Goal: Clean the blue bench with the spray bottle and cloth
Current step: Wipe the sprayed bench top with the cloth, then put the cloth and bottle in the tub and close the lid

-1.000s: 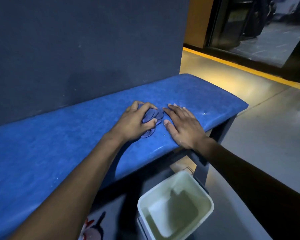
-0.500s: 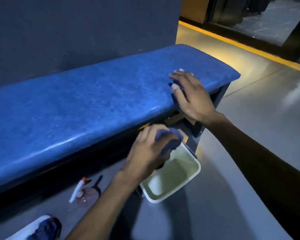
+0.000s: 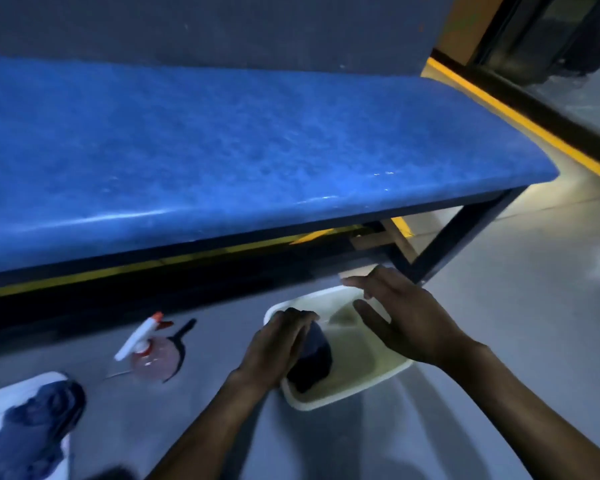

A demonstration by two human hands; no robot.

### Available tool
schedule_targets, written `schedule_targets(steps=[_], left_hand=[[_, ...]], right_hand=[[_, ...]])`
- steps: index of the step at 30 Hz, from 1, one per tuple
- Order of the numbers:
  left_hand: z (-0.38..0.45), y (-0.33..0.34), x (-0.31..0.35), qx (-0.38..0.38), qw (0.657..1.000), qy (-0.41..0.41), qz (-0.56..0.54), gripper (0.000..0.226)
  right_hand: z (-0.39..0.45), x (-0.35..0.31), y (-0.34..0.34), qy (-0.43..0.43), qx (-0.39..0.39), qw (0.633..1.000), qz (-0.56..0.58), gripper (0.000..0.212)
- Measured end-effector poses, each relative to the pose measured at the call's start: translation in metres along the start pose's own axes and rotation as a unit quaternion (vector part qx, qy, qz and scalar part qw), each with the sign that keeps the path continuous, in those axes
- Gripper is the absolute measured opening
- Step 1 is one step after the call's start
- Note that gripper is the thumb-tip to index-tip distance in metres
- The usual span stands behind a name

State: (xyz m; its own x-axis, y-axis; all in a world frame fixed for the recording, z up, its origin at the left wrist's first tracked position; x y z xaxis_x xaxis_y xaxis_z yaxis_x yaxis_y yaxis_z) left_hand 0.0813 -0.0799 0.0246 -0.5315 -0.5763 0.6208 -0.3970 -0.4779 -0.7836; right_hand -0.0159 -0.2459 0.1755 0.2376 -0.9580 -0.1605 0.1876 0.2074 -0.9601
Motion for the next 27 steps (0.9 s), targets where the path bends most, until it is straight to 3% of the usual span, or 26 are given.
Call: schedule_targets(steps=[4,8,12,14,19,21,23,25,27], left_hand=[[-0.045,-0.075,-0.044,0.108,0.991,-0.023,-0.08,0.026],[-0.105,-0.137,-0.111,0.272,0.947,-0.12,-0.119,0.024],[-0.139,-0.167,-0.168,0.35,0.899,-0.222,-0.143,0.023],[-0.15,-0.175,-0.196,0.368,0.891,-0.243,-0.107,0.02],[-0.177,-0.166,-0.268,0.286,0.885,-0.367,0.016,0.045],[-0.191,-0.152,-0.293,0.194,0.868,-0.456,0.042,0.064],[-0.208,-0.13,-0.315,0.09,0.857,-0.505,0.055,0.078],[-0.226,-0.113,-0.332,0.053,0.866,-0.489,0.094,0.081],[-0.238,-0.101,-0.346,0.047,0.887,-0.45,0.094,0.087]], right_hand=[[0.063,-0.043,0.04,-0.094,-0.057,0.993,0.046,0.037],[0.124,-0.098,0.102,-0.177,-0.088,0.976,0.086,0.037],[0.177,-0.153,0.163,-0.187,-0.172,0.96,0.117,0.056],[0.194,-0.175,0.189,-0.191,-0.203,0.954,0.109,0.064],[0.207,-0.197,0.242,-0.242,-0.215,0.946,0.031,0.057],[0.208,-0.207,0.243,-0.268,-0.199,0.943,-0.002,0.04],[0.208,-0.214,0.243,-0.275,-0.192,0.942,-0.019,0.042],[0.205,-0.22,0.238,-0.268,-0.186,0.945,-0.024,0.041],[0.198,-0.221,0.229,-0.245,-0.179,0.953,-0.009,0.022]])
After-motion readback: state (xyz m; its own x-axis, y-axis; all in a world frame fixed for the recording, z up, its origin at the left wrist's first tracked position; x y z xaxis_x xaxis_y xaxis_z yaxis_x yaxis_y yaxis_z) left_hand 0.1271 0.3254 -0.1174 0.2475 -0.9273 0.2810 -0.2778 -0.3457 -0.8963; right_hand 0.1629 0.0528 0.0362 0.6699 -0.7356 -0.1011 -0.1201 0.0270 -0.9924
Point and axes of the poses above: each hand's wrist, its own z-axis towards the middle knuckle, its own y-axis out of the palm, x = y × z, the point moved 5 cm from there along z, towards the middle knuckle, and after that the axes turned 9 degrees about -y, right-handed, at the moved point
